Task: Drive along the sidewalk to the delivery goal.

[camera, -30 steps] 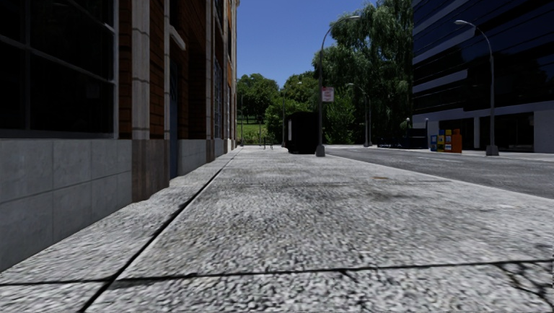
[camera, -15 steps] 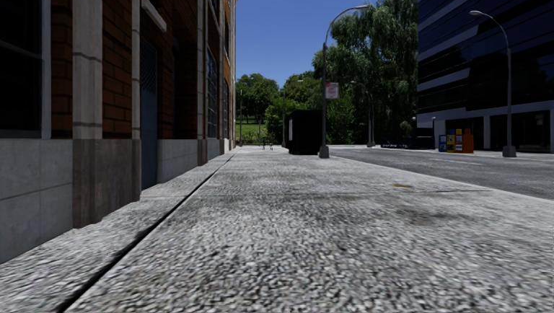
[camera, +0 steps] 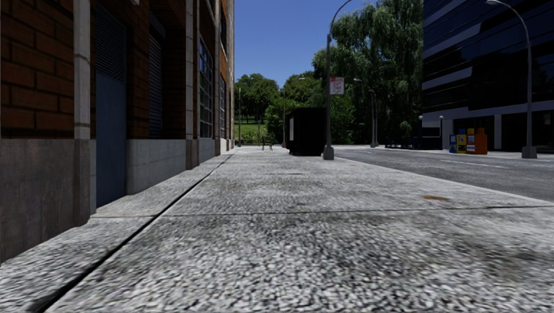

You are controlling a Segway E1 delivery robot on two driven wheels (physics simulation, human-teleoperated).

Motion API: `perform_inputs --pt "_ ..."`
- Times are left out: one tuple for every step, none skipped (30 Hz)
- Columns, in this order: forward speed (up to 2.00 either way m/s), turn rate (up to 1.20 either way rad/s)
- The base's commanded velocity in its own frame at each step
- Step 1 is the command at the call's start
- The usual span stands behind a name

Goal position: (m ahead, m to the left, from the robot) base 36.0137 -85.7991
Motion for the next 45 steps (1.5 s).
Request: perform_inputs --pt "2.00 0.00" --pt "2.00 0.00" --pt "2.00 0.00" --pt "2.00 0.00" --pt "2.00 0.00" --pt "2.00 0.00" --pt "2.00 0.00" --pt "2.00 0.00" --pt "2.00 0.00" --pt "2.00 0.00" --pt "2.00 0.00" --pt "2.00 0.00" --pt "2.00 0.00" --pt "2.00 0.00" --pt "2.00 0.00" --pt "2.00 0.00" --pt "2.00 0.00" --pt "2.00 0.00" --pt "2.00 0.00" --pt "2.00 0.00" --pt "2.00 0.00" --pt "2.00 0.00" --pt "2.00 0.00" --pt "2.00 0.00" --pt "2.00 0.00" --pt "2.00 0.00" --pt "2.00 0.00" --pt "2.00 0.00" --pt "2.00 0.00" --pt "2.00 0.00" --pt "2.00 0.00" --pt "2.00 0.00" --pt "2.00 0.00" --pt "2.00 0.00" --pt "2.00 0.00" --pt "2.00 0.00" --pt "2.00 0.00" --pt "2.00 0.00" --pt "2.00 0.00" --pt "2.00 0.00" --pt "2.00 0.00" --pt "2.00 0.00" --pt "2.00 0.00" --pt "2.00 0.00" --pt "2.00 0.00"
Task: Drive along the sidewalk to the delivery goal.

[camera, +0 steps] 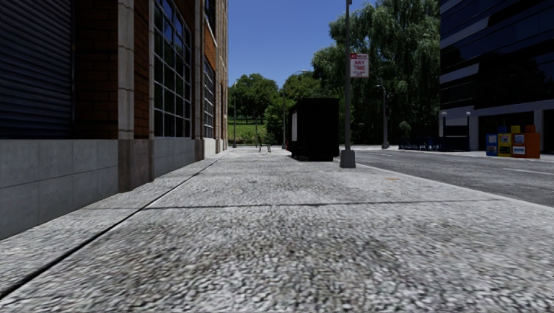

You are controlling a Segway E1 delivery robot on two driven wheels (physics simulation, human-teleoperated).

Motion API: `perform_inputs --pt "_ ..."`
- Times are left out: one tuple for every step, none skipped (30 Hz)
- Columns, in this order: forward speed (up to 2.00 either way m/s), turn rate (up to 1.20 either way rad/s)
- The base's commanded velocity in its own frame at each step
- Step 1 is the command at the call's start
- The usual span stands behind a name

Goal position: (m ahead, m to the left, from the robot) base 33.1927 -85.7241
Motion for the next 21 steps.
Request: perform_inputs --pt "2.00 0.00" --pt "2.00 0.00" --pt "2.00 0.00" --pt "2.00 0.00" --pt "2.00 0.00" --pt "2.00 0.00" --pt "2.00 0.00" --pt "2.00 0.00" --pt "2.00 0.00" --pt "2.00 0.00" --pt "2.00 0.00" --pt "2.00 0.00" --pt "2.00 0.00" --pt "2.00 0.00" --pt "2.00 0.00" --pt "2.00 0.00" --pt "2.00 0.00" --pt "2.00 0.00" --pt "2.00 0.00" --pt "2.00 0.00" --pt "2.00 0.00"
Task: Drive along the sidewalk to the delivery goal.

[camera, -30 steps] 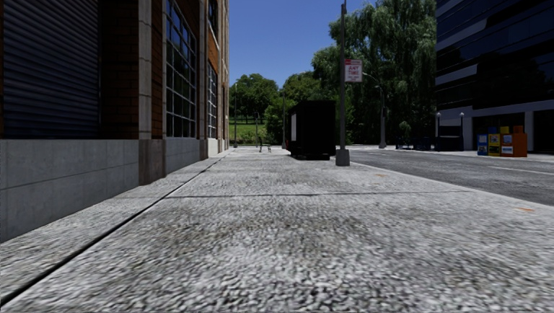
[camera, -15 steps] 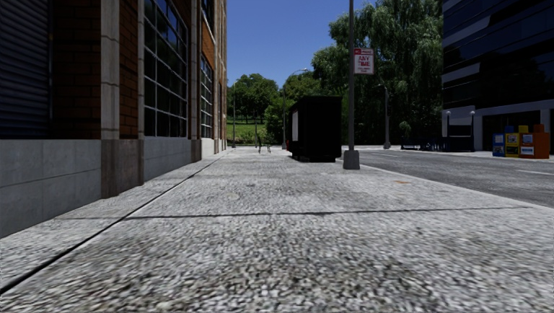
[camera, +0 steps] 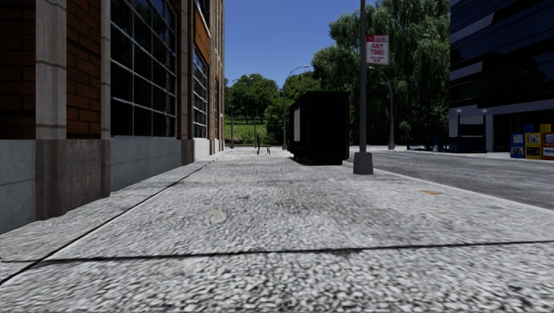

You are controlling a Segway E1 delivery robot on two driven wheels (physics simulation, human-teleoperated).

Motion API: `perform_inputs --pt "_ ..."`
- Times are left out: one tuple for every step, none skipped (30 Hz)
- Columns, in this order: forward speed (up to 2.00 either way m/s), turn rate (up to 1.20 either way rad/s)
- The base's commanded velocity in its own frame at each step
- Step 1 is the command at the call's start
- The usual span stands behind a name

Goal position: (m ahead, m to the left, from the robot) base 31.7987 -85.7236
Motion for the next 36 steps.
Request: perform_inputs --pt "2.00 0.00" --pt "2.00 0.00" --pt "2.00 0.00" --pt "2.00 0.00" --pt "2.00 0.00" --pt "2.00 0.00" --pt "2.00 0.00" --pt "2.00 0.00" --pt "2.00 0.00" --pt "2.00 0.00" --pt "2.00 0.00" --pt "2.00 0.00" --pt "2.00 0.00" --pt "2.00 0.00" --pt "2.00 0.00" --pt "2.00 0.00" --pt "2.00 0.00" --pt "2.00 0.00" --pt "2.00 0.00" --pt "2.00 0.00" --pt "2.00 0.00" --pt "2.00 0.00" --pt "2.00 0.00" --pt "2.00 0.00" --pt "2.00 0.00" --pt "2.00 0.00" --pt "2.00 0.00" --pt "2.00 0.00" --pt "2.00 0.00" --pt "2.00 0.00" --pt "2.00 0.00" --pt "2.00 0.00" --pt "2.00 0.00" --pt "2.00 0.00" --pt "2.00 0.00" --pt "2.00 0.00"
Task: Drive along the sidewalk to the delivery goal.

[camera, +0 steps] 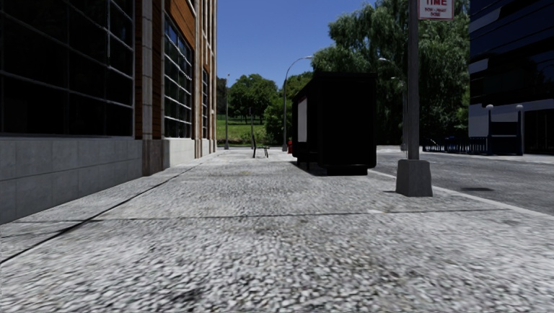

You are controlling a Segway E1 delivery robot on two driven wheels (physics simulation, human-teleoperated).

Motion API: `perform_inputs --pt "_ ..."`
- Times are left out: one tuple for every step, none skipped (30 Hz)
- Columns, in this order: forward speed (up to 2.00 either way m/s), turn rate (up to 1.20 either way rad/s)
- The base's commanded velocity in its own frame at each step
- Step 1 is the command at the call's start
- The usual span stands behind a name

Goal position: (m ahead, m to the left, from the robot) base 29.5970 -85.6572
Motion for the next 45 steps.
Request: perform_inputs --pt "2.00 0.00" --pt "2.00 0.00" --pt "2.00 0.00" --pt "2.00 0.00" --pt "2.00 0.00" --pt "2.00 0.00" --pt "2.00 0.00" --pt "2.00 0.00" --pt "2.00 0.00" --pt "2.00 0.00" --pt "2.00 0.00" --pt "2.00 0.08" --pt "2.00 0.29" --pt "2.00 0.29" --pt "2.00 0.57" --pt "2.00 0.72" --pt "2.00 0.70" --pt "2.00 0.20" --pt "2.00 0.03" --pt "2.00 0.00" --pt "2.00 0.00" --pt "2.00 0.00" --pt "2.00 0.00" --pt "2.00 0.00" --pt "2.00 0.00" --pt "2.00 0.00" --pt "2.00 0.00" --pt "2.00 0.00" --pt "2.00 0.00" --pt "2.00 0.00" --pt "2.00 0.00" --pt "2.00 0.00" --pt "2.00 0.00" --pt "2.00 0.00" --pt "2.00 0.00" --pt "2.00 0.00" --pt "2.00 0.00" --pt "2.00 0.00" --pt "2.00 0.00" --pt "2.00 0.00" --pt "2.00 0.00" --pt "2.00 0.00" --pt "2.00 0.00" --pt "2.00 0.00" --pt "2.00 0.00"
